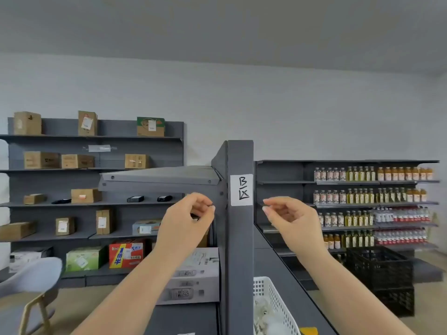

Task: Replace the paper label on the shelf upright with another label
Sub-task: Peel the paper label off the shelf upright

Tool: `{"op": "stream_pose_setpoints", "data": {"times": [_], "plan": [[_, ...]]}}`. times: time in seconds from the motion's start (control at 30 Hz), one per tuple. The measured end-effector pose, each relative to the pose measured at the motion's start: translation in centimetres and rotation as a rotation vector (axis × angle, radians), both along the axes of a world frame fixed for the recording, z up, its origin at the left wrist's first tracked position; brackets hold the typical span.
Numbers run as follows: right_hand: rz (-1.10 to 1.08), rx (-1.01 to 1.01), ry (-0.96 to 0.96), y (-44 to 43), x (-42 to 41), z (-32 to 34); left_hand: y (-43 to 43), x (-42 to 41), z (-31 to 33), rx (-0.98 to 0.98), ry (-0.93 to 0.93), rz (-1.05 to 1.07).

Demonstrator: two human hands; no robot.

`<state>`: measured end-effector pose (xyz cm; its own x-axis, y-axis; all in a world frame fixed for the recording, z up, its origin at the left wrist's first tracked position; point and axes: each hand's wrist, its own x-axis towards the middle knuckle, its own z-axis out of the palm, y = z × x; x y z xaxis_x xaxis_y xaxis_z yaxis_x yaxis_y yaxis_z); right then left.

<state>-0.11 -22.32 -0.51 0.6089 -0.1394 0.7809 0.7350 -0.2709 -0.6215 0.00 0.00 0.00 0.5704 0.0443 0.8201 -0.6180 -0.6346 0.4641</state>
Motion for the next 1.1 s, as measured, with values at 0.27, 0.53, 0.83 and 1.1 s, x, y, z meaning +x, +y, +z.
{"op": "stream_pose_setpoints", "data": {"times": [0.27,0.53,0.83,1.1], "plan": [[-0.008,-0.037,-0.116,0.3,6.5,1.6,-2.4,4.6,0.7,-0.027,0.068,0.026],[-0.116,-0.129,-0.457,0.8,9.9,2.2,-3.8,7.0,1.6,-0.155,0.109,-0.068],[-0.156,-0.085,-0.534,1.9,10.7,2.0,-3.4,7.1,1.4,-0.176,0.116,-0.121],[-0.188,-0.038,-0.536,2.2,10.5,2.3,-3.2,7.4,1.5,-0.161,0.129,-0.152]]}}
